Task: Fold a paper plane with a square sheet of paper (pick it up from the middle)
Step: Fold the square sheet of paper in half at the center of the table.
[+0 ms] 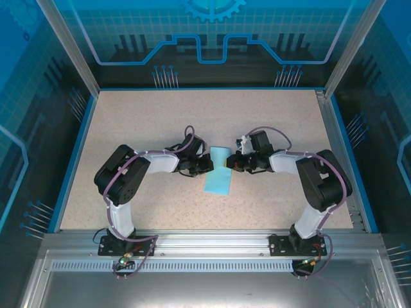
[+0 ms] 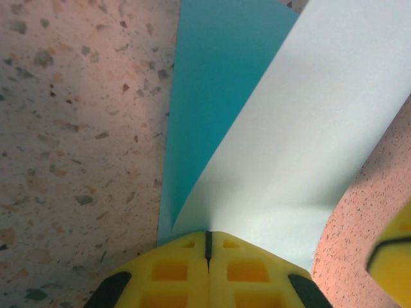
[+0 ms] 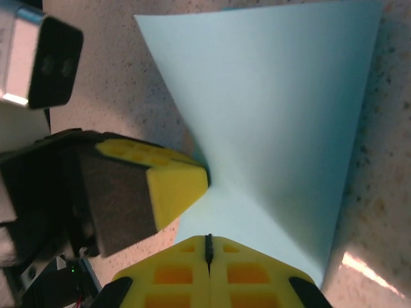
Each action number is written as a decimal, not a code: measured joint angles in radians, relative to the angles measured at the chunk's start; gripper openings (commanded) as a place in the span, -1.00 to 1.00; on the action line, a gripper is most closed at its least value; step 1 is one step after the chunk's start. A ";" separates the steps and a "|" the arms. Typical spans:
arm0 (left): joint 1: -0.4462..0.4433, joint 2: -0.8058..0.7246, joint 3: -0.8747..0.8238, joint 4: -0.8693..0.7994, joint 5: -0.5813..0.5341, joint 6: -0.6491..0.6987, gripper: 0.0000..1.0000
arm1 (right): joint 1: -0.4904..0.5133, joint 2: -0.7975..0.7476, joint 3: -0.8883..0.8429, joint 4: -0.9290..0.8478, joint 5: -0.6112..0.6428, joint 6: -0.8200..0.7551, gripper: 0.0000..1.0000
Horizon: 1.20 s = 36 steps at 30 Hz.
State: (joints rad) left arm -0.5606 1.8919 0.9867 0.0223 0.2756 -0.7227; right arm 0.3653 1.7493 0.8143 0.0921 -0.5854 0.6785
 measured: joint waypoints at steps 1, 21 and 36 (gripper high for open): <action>0.000 0.001 0.000 0.000 0.001 0.000 -1.00 | 0.000 0.014 0.006 0.001 0.000 -0.003 -1.00; 0.000 0.002 0.000 0.001 0.003 0.018 -1.00 | -0.018 0.063 0.014 -0.039 0.014 -0.048 -1.00; 0.000 0.002 0.000 0.001 0.002 0.018 -1.00 | -0.065 0.132 0.099 -0.065 0.021 -0.078 -1.00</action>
State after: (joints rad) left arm -0.5602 1.8935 0.9867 0.0231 0.2779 -0.7044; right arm 0.3000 1.8816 0.9134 0.0273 -0.5640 0.6006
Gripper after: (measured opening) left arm 0.056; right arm 0.043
